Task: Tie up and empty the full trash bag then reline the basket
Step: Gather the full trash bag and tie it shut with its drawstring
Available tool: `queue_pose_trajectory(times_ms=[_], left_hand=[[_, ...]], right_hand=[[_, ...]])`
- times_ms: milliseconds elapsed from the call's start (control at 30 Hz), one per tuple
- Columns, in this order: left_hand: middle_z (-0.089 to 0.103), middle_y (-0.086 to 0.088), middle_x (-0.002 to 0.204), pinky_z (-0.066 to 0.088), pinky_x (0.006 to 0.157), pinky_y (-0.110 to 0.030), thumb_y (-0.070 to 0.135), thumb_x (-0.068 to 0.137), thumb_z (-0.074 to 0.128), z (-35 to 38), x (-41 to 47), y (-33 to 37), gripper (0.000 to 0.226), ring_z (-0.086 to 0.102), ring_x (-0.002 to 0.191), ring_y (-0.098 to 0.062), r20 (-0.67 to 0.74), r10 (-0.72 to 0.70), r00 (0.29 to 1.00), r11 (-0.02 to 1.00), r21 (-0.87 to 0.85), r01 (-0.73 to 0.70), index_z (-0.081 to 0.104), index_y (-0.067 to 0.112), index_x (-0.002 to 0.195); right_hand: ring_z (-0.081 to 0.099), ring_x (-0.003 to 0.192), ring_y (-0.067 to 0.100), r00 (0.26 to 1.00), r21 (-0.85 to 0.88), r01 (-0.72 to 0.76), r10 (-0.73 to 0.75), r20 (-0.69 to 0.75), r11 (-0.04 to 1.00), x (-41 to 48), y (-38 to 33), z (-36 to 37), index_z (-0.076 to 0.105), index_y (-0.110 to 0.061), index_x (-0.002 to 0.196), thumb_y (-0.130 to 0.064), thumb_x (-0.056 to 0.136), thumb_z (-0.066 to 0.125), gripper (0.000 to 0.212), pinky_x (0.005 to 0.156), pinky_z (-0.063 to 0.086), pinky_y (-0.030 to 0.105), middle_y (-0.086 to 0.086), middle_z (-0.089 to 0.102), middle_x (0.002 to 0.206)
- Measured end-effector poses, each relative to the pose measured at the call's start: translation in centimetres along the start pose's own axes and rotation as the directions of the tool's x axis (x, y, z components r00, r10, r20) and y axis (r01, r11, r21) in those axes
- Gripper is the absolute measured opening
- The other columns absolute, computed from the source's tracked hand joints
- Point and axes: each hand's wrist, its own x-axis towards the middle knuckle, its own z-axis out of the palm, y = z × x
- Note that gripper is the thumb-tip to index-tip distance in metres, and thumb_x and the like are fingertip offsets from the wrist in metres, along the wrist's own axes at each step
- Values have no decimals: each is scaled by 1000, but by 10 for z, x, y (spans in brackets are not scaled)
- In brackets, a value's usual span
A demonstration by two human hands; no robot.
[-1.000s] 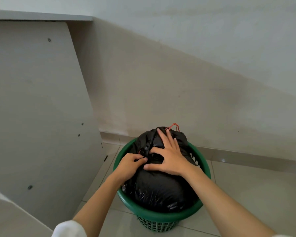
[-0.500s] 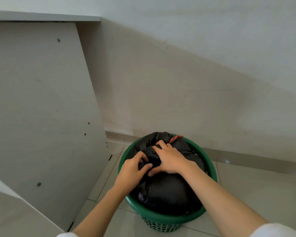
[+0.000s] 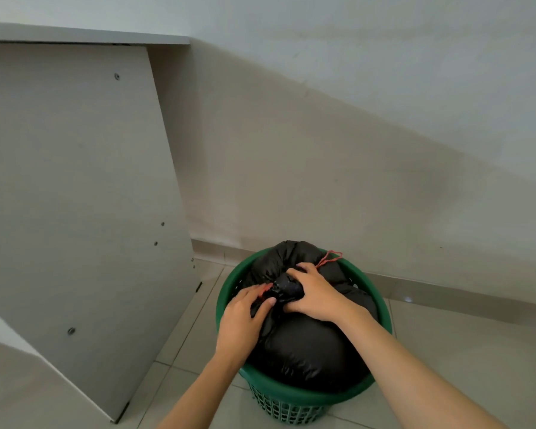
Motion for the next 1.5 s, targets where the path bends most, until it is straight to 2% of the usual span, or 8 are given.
queue_pose_trajectory(times_ms=[200,367,500,667,900,1133,1300,1500], left_hand=[[66,11,104,40,81,-9,22,92,57,-4,2,2,21,60,98,-4,56,15,998,991,-132,-8,69,20,109],[66,23,98,37,83,-1,26,88,63,-29,4,-8,19,57,96,9,118,59,991,992,-121,-45,71,26,105],[64,19,105,44,91,-21,44,82,64,-38,5,-12,21,56,103,5,-80,1,997,992,-124,-11,72,31,96],[41,-2,134,38,104,-48,64,76,57,-22,17,-12,57,43,124,-26,39,-446,894,860,-257,440,56,30,122],[61,-7,116,43,97,-50,80,63,50,-4,16,-20,73,51,115,-29,-45,-445,894,887,-160,433,58,28,114],[67,-16,103,52,87,-44,45,86,59,-12,17,-21,45,64,91,-34,53,-736,675,467,-683,563,63,4,106],[65,-18,77,52,72,-37,21,90,61,-10,14,-18,25,63,73,-32,52,-750,659,413,-742,528,60,2,74],[66,-17,78,53,76,-40,20,89,63,-12,14,-20,21,64,73,-32,78,-764,641,365,-766,529,62,2,79]], right_hand=[[10,145,20,981,128,137,-152,121,982,-8,-8,-7,22,-67,131,-40,72,76,84,114,25,43,2,15,155],[47,121,32,994,-197,88,-73,81,976,6,-20,0,48,-41,131,-49,74,72,62,97,43,39,8,28,138],[52,104,29,994,-254,105,-104,17,961,7,-22,5,52,-27,125,-46,78,69,53,77,37,30,6,33,122],[47,84,23,994,-195,107,-104,23,975,3,-18,-10,57,-29,105,-43,78,71,34,72,37,32,1,33,97],[48,105,18,987,48,51,-57,148,998,-14,-17,-6,59,-32,105,-61,73,66,44,90,39,31,0,40,114],[50,103,22,994,-184,85,-95,-44,979,-6,-17,1,50,-20,133,-50,87,58,56,77,36,30,1,44,109],[51,105,23,987,-197,69,-96,-126,978,-7,-15,-10,49,-18,135,-40,89,59,52,83,39,32,4,48,117],[52,68,3,990,293,20,22,-139,956,-15,-21,-32,59,-32,71,-34,80,73,16,54,37,10,-15,55,72]])
